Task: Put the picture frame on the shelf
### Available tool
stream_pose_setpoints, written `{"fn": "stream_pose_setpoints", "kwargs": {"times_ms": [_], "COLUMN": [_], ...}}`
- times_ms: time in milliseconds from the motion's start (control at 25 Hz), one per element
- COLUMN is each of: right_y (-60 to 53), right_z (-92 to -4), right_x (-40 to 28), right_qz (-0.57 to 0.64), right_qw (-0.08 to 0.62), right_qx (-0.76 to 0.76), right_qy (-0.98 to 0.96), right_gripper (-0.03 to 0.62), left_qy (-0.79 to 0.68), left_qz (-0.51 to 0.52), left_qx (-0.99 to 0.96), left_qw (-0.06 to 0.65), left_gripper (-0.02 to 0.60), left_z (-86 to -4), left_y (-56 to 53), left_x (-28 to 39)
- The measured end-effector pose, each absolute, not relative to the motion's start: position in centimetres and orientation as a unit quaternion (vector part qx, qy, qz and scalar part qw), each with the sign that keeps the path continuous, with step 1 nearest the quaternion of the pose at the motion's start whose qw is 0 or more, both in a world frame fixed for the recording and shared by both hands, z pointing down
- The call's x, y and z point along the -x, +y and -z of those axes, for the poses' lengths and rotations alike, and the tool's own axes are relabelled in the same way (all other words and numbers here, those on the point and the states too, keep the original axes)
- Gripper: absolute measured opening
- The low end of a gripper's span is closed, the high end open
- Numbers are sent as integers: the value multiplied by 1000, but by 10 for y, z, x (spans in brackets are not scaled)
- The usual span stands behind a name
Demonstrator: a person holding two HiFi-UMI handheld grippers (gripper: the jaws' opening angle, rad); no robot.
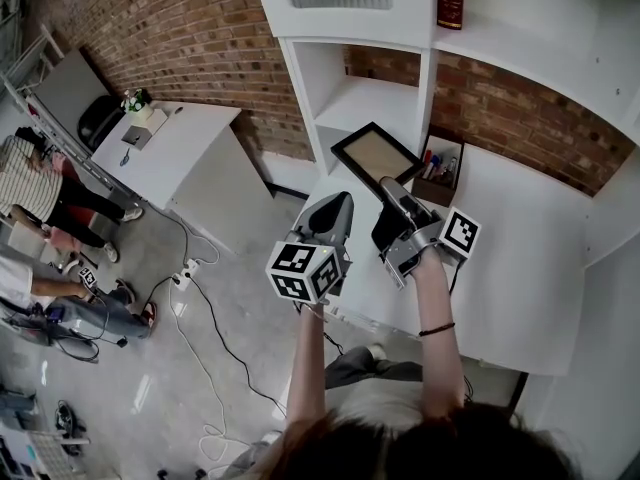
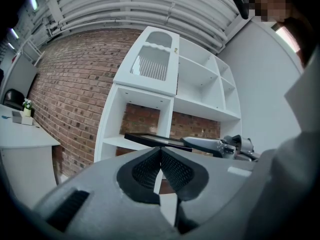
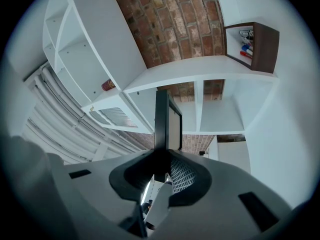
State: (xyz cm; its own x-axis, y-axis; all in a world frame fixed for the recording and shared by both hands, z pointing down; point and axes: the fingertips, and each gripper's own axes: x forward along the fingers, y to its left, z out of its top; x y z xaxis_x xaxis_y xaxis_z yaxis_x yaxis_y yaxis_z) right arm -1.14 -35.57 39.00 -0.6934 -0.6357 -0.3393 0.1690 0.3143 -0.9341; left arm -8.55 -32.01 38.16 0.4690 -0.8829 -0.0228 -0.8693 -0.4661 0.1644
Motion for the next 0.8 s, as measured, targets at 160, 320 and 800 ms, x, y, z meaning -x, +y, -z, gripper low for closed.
{"fn": "stream_pose_setpoints", "kwargs": {"times_ms": [160, 320, 800], "right_y": [-365, -375, -408], "right_z": [-390, -389, -395], "right_x": [14, 17, 31], "right_qz": [565, 567, 569], "right_qw": [357, 361, 373], "right_qx": [161, 157, 176], "right_qy": [726, 724, 712], "right_gripper": [72, 72, 72], "left_qy": [-514, -516, -505], "left_qz": [51, 48, 43], "left_qx": [-854, -853, -859], "left_qw": [65, 65, 74], "left_gripper": [11, 11, 11], "left_z": [-381, -382, -386], "left_y": [-328, -335, -366], "left_x": [90, 95, 116]}}
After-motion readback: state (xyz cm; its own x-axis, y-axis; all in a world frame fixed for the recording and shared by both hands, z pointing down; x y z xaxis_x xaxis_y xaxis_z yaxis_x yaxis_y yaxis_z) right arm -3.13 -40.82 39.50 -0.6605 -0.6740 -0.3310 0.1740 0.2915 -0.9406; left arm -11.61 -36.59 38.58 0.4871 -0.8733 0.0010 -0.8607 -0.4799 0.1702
